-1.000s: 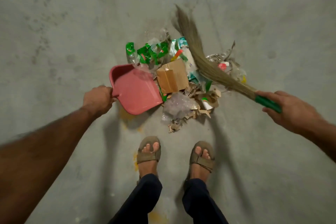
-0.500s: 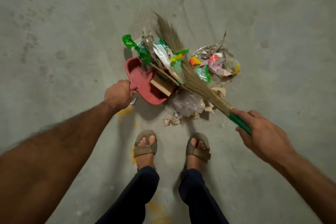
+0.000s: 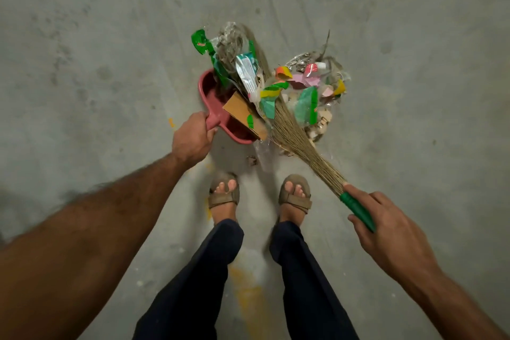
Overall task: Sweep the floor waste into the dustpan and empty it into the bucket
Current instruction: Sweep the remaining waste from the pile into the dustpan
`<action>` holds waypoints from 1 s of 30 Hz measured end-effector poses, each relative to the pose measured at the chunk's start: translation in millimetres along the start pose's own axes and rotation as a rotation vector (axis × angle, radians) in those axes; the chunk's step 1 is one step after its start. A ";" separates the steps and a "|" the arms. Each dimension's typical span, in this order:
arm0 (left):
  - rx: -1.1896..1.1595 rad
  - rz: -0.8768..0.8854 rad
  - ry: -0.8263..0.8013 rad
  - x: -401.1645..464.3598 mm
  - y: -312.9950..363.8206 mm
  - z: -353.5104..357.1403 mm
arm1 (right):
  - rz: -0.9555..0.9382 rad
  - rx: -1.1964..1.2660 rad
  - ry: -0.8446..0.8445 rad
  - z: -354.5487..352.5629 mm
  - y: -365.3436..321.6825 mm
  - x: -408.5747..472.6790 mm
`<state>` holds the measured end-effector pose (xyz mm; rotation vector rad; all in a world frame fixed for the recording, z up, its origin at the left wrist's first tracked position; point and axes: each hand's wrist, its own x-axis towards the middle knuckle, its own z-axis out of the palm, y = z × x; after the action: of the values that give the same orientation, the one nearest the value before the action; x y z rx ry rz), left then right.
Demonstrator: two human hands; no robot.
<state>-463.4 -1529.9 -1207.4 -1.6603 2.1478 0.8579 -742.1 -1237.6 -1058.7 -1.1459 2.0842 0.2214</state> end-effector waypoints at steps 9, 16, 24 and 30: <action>-0.130 -0.020 0.029 -122.8 67.5 -73.7 | 0.034 0.043 0.058 -95.2 -25.1 -156.2; -0.174 0.032 0.078 -204.8 108.3 -154.2 | 0.109 0.059 0.123 -145.5 -58.1 -272.3; -0.155 0.162 0.102 -276.4 118.8 -245.3 | 0.222 0.070 0.260 -156.3 -141.2 -386.7; -0.093 0.315 0.136 -328.0 114.7 -301.9 | 0.307 0.162 0.369 -151.3 -197.3 -469.2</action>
<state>-438.9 -1443.6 -756.0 -1.4810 2.5460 0.9676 -509.7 -1114.2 -597.4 -0.8110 2.5512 -0.0196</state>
